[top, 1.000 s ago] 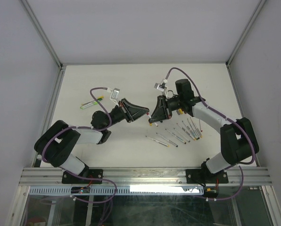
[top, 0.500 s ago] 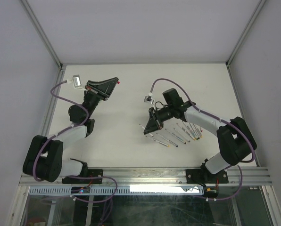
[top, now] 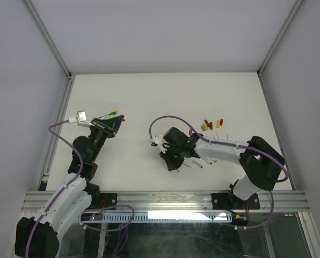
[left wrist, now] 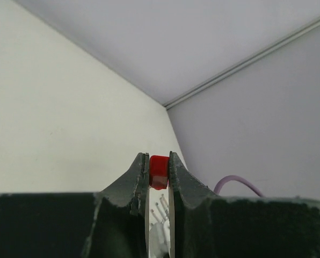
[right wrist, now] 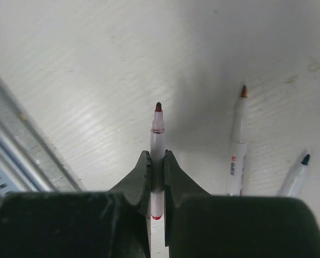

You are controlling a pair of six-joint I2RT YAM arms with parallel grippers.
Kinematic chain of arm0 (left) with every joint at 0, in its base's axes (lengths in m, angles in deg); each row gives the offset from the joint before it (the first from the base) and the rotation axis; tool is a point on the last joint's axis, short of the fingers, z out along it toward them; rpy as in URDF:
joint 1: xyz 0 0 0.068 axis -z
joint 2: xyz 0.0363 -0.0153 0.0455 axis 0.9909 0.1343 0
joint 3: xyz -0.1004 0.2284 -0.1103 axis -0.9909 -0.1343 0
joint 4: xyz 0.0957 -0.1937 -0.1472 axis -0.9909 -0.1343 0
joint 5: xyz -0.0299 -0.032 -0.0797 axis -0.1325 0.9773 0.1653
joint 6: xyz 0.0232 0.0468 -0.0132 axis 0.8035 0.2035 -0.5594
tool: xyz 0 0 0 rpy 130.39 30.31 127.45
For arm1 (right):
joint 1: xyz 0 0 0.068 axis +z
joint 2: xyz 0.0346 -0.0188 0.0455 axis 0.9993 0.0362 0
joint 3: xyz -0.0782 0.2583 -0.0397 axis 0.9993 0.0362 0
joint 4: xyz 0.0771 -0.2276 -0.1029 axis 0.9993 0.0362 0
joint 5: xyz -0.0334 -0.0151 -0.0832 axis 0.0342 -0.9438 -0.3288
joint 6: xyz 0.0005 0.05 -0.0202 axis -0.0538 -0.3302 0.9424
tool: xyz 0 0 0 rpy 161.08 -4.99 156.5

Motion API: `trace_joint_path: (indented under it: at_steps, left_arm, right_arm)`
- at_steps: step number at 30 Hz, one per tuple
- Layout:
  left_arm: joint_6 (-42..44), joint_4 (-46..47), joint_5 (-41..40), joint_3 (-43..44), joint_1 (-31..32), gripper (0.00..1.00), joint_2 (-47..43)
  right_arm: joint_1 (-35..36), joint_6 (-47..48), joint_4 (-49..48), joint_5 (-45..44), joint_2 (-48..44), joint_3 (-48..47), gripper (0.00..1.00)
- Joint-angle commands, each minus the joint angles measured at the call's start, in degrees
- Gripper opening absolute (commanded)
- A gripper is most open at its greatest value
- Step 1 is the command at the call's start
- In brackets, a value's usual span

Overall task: Open the pen caps
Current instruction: Place the pen at the center of the board.

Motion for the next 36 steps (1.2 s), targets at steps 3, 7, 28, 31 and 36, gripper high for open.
trace_joint_path:
  at_steps: [3,7,28,31,36]
  left_arm:
    - [-2.12,-8.57,-1.41,-1.68,-0.32,0.0,-1.28]
    - [-3.53,-8.44,-0.05,-1.7,-0.35,0.0,2.35]
    - [-7.94,-3.57,-5.6,1.86,15.55,0.03,25.58]
    - [-8.06,-3.69,-5.86,3.44,17.35,0.04,29.36]
    - [-8.28,-9.59,-7.34,8.74,20.49,0.04,36.44]
  right_arm:
    - [0.56,-4.5,-1.91,-15.57,4.08,-2.8,0.05]
    - [0.41,-4.6,-1.81,-18.3,5.07,-2.66,0.11]
    - [-0.02,-2.5,0.8,-12.6,6.35,-4.72,0.31]
    - [-0.38,-1.11,0.9,-10.91,5.07,-5.27,0.33]
    - [-2.64,0.29,1.28,-8.83,2.87,-6.01,0.35]
